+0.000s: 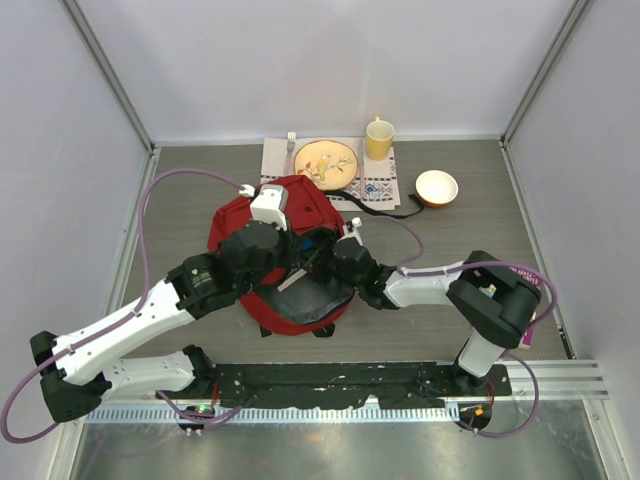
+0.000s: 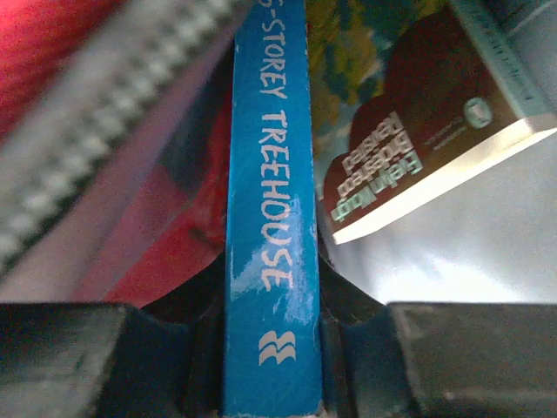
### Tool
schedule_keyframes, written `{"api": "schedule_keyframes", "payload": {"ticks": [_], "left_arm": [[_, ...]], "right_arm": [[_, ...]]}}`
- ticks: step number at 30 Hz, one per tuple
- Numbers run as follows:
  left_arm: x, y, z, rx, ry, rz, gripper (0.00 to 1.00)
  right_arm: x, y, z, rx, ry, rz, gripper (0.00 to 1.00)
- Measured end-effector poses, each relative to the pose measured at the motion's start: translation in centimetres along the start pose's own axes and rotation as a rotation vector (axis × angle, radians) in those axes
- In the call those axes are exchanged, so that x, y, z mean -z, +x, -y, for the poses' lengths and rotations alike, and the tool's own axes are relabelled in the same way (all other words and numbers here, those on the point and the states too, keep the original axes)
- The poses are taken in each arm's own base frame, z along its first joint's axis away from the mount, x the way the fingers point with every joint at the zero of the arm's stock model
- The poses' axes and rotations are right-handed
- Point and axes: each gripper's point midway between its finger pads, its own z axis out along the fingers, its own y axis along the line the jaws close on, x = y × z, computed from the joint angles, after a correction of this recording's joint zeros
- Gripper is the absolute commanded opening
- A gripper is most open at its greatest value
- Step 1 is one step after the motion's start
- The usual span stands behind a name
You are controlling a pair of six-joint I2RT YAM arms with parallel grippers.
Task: Pack the student bag
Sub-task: Place the book in the student bag.
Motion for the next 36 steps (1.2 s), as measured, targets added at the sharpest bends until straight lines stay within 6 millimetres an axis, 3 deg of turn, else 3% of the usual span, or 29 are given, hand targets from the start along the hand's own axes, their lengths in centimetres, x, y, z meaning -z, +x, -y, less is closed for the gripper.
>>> {"api": "schedule_keyframes", "payload": {"ticks": [2,5,7,9,10,12,15,16,18,21,25,27,28,29,31,32,33,36], "left_arm": [[0.2,0.0,-0.2,-0.007,-0.008,-0.010,0.00],[0.6,-0.5,-0.1,-0.007,-0.005,-0.007,0.00],[0.8,-0.6,-0.1,-0.003,0.000,-0.004,0.00],[1.0,-0.7,-0.2,0.001,0.001,-0.002,0.00],[1.1,-0.7,-0.2,0.004,0.001,-0.002,0.00],[1.2,-0.6,-0.2,0.012,0.003,-0.005,0.00],[1.3,-0.5,-0.1,0.018,0.009,-0.010,0.00],[1.2,-0.4,-0.1,0.019,0.009,-0.013,0.00],[1.2,-0.2,-0.1,0.018,0.009,-0.018,0.00],[1.2,-0.1,-0.2,0.017,0.009,-0.019,0.00],[1.2,-0.1,-0.1,0.016,0.012,-0.021,0.00],[1.2,-0.1,-0.1,0.016,0.012,-0.021,0.00],[1.2,-0.1,-0.1,0.016,0.012,-0.021,0.00],[1.2,-0.1,-0.1,0.016,0.013,-0.022,0.00],[1.2,0.0,0.0,0.016,0.017,-0.024,0.00],[1.2,0.0,0.0,0.016,0.019,-0.025,0.00],[1.2,0.0,0.0,0.016,0.021,-0.026,0.00],[1.2,0.1,0.1,0.016,0.025,-0.032,0.00]], "right_arm": [[-1.0,-0.1,1.1,0.003,0.030,0.022,0.01],[-2.3,-0.4,2.0,0.016,0.062,0.050,0.11],[-3.5,-0.8,1.7,0.032,0.072,0.067,0.30],[-4.5,-1.0,1.1,0.037,0.062,0.080,0.43],[-4.8,-1.1,1.0,0.036,0.055,0.085,0.45],[-4.7,-1.1,1.9,0.029,0.059,0.089,0.53],[-4.0,-0.7,4.7,0.009,0.094,0.084,0.63],[-3.7,-0.7,4.7,-0.001,0.077,0.084,0.65],[-3.3,-0.7,4.4,-0.005,0.059,0.083,0.85],[-2.6,-0.5,3.6,-0.013,0.023,0.073,0.85],[-1.2,0.4,6.4,-0.008,0.084,0.041,0.85],[-0.7,0.7,6.5,-0.012,0.079,0.038,0.79],[-0.4,0.8,6.4,-0.011,0.076,0.034,0.74],[-0.2,1.0,6.5,-0.009,0.078,0.029,0.59],[0.0,1.4,7.0,-0.002,0.092,0.021,0.45],[0.1,1.6,7.2,-0.001,0.100,0.016,0.23],[0.1,1.6,7.3,-0.005,0.107,0.015,0.16],[0.0,1.7,6.8,-0.009,0.096,0.015,0.10]]}}
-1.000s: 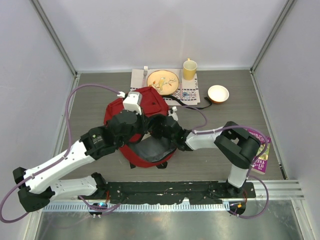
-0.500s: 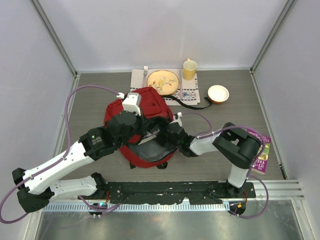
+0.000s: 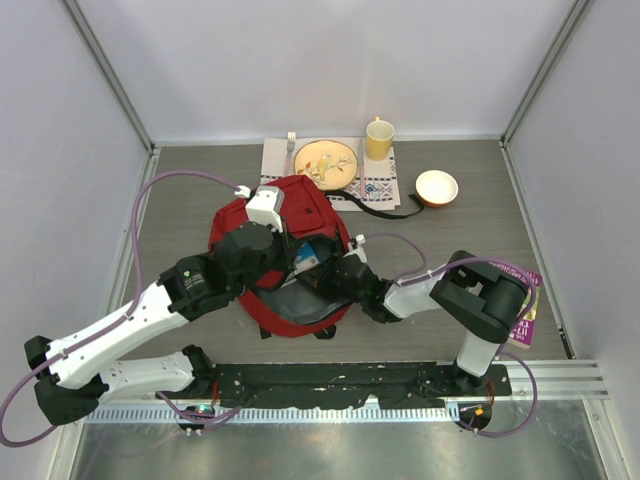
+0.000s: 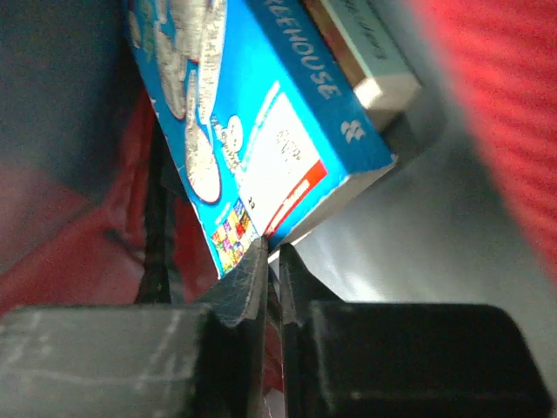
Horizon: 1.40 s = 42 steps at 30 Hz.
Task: Pack the student bag
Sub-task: Place the book in the student bag, then pick up the book from the center of the board.
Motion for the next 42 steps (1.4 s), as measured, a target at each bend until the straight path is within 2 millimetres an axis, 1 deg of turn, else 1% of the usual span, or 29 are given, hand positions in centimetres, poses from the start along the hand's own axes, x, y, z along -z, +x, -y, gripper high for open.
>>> {"api": "schedule_keyframes", "payload": {"ticks": [3,6,7,8,10,11,12,14,16,17,19,21,22,23,25,26,27,28,29,30,31,32,33,35,36,38,39,40,42], "left_arm": [[0.0,0.1,0.1,0.000,0.004,-0.003,0.00],[0.0,0.1,0.1,0.003,0.007,-0.005,0.00],[0.0,0.2,0.1,0.004,0.007,-0.006,0.00],[0.0,0.2,0.1,0.006,0.008,-0.006,0.00],[0.1,0.2,0.2,0.014,0.012,-0.007,0.00],[0.2,0.2,0.2,0.019,0.013,-0.007,0.00],[0.3,0.3,0.1,0.023,0.015,-0.006,0.00],[0.4,0.2,0.0,0.027,0.015,-0.003,0.00],[0.6,0.4,-0.2,0.031,0.014,-0.001,0.00],[0.6,0.5,-0.3,0.033,0.011,0.000,0.00],[0.8,0.7,-0.7,0.036,0.004,0.003,0.00],[0.8,0.9,-1.0,0.044,-0.007,0.008,0.00],[0.8,1.0,-1.2,0.046,-0.013,0.010,0.00],[0.8,1.1,-1.4,0.047,-0.018,0.010,0.00],[0.7,1.3,-1.5,0.046,-0.023,0.009,0.00],[0.7,1.4,-1.5,0.045,-0.024,0.008,0.00],[0.7,1.5,-1.5,0.044,-0.022,0.004,0.00],[0.6,1.8,-1.5,0.042,-0.016,-0.004,0.00],[0.5,2.2,-1.4,0.039,-0.009,-0.015,0.02],[0.5,2.6,-1.2,0.037,0.005,-0.029,0.06],[0.4,3.2,-1.0,0.032,0.020,-0.049,0.17],[0.3,4.0,-0.7,0.026,0.041,-0.078,0.23],[0.2,4.6,-0.5,0.019,0.054,-0.097,0.36],[0.0,5.9,0.3,0.012,0.096,-0.153,0.49],[-0.1,6.4,0.7,0.010,0.115,-0.175,0.59],[-0.2,7.0,1.3,0.003,0.142,-0.202,0.65],[-0.1,7.3,1.7,0.005,0.159,-0.214,0.70],[0.0,7.4,1.9,0.004,0.166,-0.220,0.71],[0.1,7.4,2.3,0.006,0.183,-0.222,0.72]], "right_arm": [[-0.7,-0.1,-1.4,0.018,-0.013,0.002,0.09],[-2.0,-0.1,-2.8,0.049,-0.014,0.002,0.10],[-2.4,-0.1,-3.4,0.058,-0.014,0.002,0.10],[-3.0,-0.1,-4.1,0.067,-0.016,0.000,0.14],[-3.6,-0.1,-5.0,0.075,-0.023,-0.002,0.24],[-3.8,-0.1,-5.4,0.079,-0.032,-0.003,0.39],[-3.8,-0.1,-5.5,0.086,-0.035,-0.004,0.47],[-3.5,-0.2,-5.1,0.102,-0.030,-0.002,0.58],[-2.4,-0.4,-3.9,0.123,-0.006,0.002,0.63],[-1.5,-0.5,-3.1,0.140,0.008,0.004,0.66],[1.1,-0.9,-1.7,0.178,0.042,0.012,0.67],[3.9,-1.5,-1.6,0.216,0.045,0.030,0.68],[5.3,-1.9,-2.0,0.232,0.034,0.048,0.69],[6.7,-2.4,-2.7,0.244,0.014,0.070,0.72],[9.7,-3.6,-4.0,0.261,-0.022,0.121,0.82],[11.3,-4.3,-4.5,0.261,-0.036,0.154,0.86],[12.6,-4.9,-4.9,0.259,-0.048,0.180,0.87],[14.4,-6.0,-5.3,0.257,-0.053,0.228,0.90],[15.7,-6.8,-5.4,0.253,-0.052,0.265,0.92],[17.1,-7.7,-5.3,0.248,-0.046,0.307,0.93],[18.3,-8.6,-4.9,0.247,-0.021,0.347,0.94],[19.4,-9.7,-4.4,0.249,0.013,0.393,0.94],[20.3,-10.8,-3.8,0.254,0.056,0.435,0.94],[21.7,-12.9,-2.4,0.284,0.175,0.515,0.95],[22.3,-14.0,-1.7,0.306,0.242,0.546,0.96],[23.3,-16.6,-0.3,0.333,0.389,0.609,0.97],[23.9,-18.4,0.5,0.331,0.469,0.644,0.98],[24.6,-19.9,1.1,0.323,0.529,0.685,0.98],[26.2,-22.6,3.4,0.297,0.662,0.734,1.00]]}}
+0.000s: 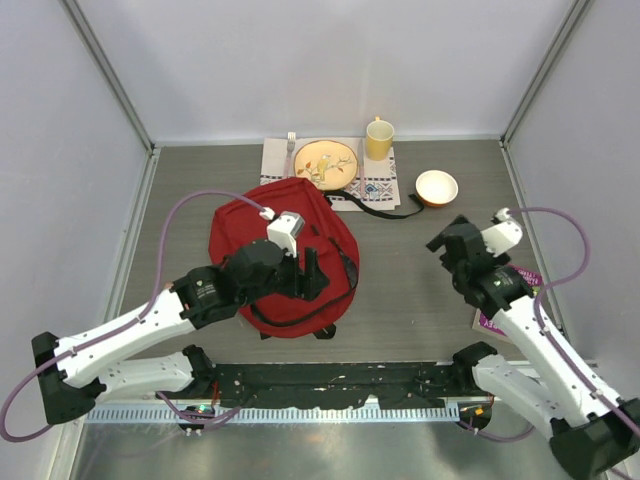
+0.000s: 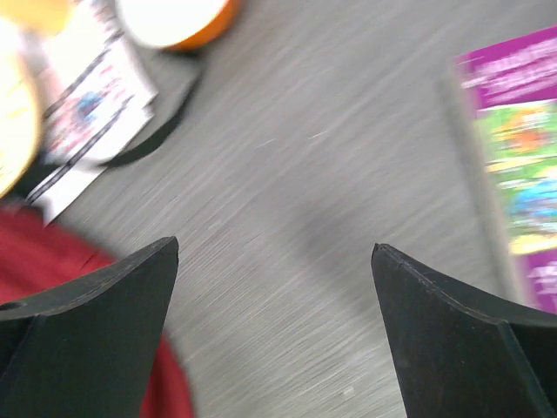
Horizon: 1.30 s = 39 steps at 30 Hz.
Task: Pack the student bag
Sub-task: Pick up the book from the center of the board.
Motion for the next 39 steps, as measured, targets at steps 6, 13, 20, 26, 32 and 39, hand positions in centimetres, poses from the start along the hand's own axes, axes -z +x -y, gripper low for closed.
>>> {"api": "schedule_keyframes", "payload": {"ticks": [6,13,20,26,32,39], "left_arm": [[0.2,-0.6,0.8,0.006,0.035,0.019,0.75],[0.2,-0.4,1.4,0.012,0.064,0.010,0.78],[0.0,-0.7,2.2,0.017,0.095,0.016,0.85],[-0.3,-0.5,2.4,0.018,0.103,0.006,0.99],[-0.3,-0.4,2.4,0.017,0.104,0.002,1.00],[-0.4,-0.4,2.4,0.015,0.102,-0.001,1.00]], "right_arm": [[-2.2,-5.0,10.2,-0.120,0.350,0.064,1.00],[-3.7,-4.6,18.9,-0.265,0.623,-0.025,1.00],[-3.6,-2.3,23.7,-0.333,0.769,-0.028,1.00],[-3.0,-2.5,25.7,-0.349,0.847,0.039,1.00],[-4.1,-2.7,28.2,-0.433,0.900,0.072,1.00],[-6.4,-1.1,29.0,-0.519,0.855,0.000,1.00]]}}
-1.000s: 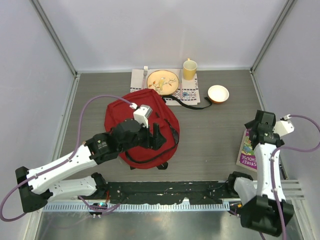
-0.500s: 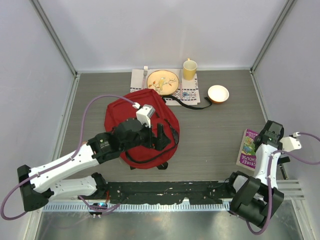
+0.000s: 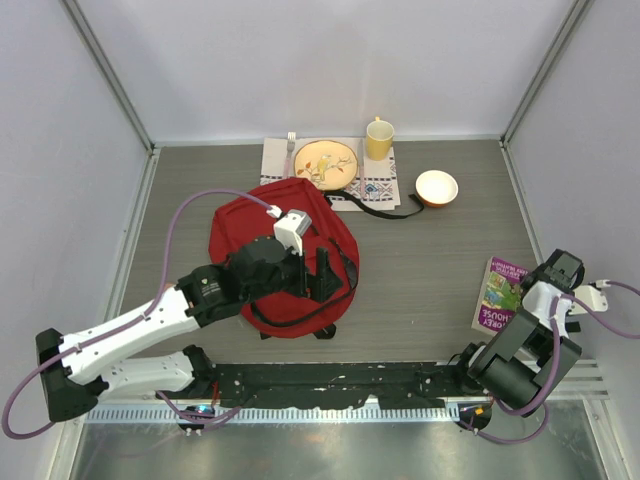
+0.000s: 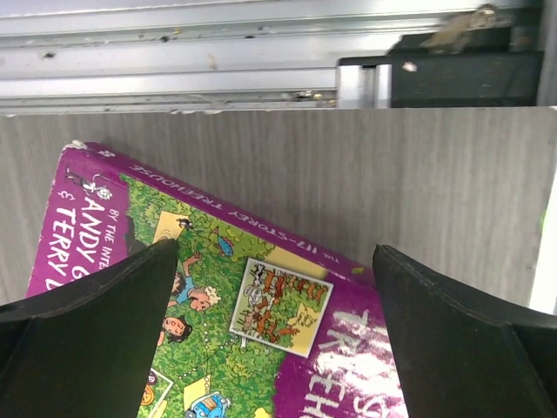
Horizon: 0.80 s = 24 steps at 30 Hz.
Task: Pack the student bag
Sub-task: Pick up the book from the center of the board.
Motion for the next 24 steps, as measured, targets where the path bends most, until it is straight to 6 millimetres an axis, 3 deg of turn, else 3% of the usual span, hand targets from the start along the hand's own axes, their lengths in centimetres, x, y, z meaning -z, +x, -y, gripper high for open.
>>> {"api": "schedule_keyframes", "payload": {"ticks": [6,12,17,24], "left_arm": [[-0.6,0.3,-0.1,-0.001,-0.006,-0.011,1.00],[-2.4,0.6,-0.3,-0.006,-0.026,-0.024,1.00],[-5.6,0.6,0.0,-0.028,-0.049,-0.048,0.99],[-12.9,-0.6,1.8,-0.039,-0.037,-0.027,1.00]], "right_arm": [[0.0,1.9,-2.9,0.009,-0.169,-0.101,0.92],[1.4,3.9,-6.6,0.089,-0.429,-0.189,0.89],[2.7,5.8,-8.0,0.183,-0.526,-0.240,0.89],[5.1,9.9,-11.4,0.387,-0.643,-0.328,0.89]]}}
